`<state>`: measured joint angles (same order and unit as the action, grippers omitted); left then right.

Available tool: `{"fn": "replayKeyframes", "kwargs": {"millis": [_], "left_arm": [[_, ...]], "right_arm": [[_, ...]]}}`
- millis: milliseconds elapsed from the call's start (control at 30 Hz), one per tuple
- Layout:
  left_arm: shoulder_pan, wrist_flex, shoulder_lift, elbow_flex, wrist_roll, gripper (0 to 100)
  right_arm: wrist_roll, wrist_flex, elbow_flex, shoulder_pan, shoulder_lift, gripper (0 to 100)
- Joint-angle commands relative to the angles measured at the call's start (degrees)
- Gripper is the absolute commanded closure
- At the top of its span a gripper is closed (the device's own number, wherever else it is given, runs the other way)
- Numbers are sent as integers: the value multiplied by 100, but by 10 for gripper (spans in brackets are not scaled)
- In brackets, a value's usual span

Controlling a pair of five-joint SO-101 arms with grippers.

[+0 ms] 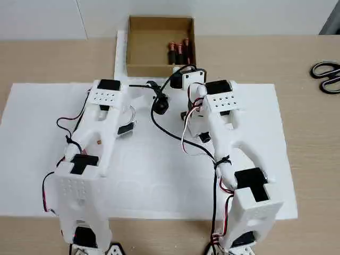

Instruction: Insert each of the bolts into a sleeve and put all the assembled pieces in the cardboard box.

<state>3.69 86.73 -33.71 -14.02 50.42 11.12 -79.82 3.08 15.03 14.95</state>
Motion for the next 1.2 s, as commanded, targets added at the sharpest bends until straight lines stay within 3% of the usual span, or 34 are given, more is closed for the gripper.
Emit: {"fn": "replayKeyframes", "kwargs": {"millis": [0,267,433,567,767,1000,1167], "left_arm": [[44,308,9,-629,-299,995],[35,1371,9,-2378,-958,995],[18,1371,299,-3020,-2514,995],[44,1371,703,-3108,-3402,995],[9,1371,1363,-3108,-3490,995],[44,1363,2321,-3081,-3587,995],[-26,1363,2998,-3073,-4949,995]], "right_arm": [[-9,-57,316,-57,-101,995],[-9,-66,316,-57,-989,995],[-9,-136,281,-57,-1895,995],[-9,-699,281,-40,-2360,995],[-53,-1745,281,-57,-2695,995],[-53,-1851,176,-31,-3380,995],[-70,-1815,167,-40,-3996,995]]}}
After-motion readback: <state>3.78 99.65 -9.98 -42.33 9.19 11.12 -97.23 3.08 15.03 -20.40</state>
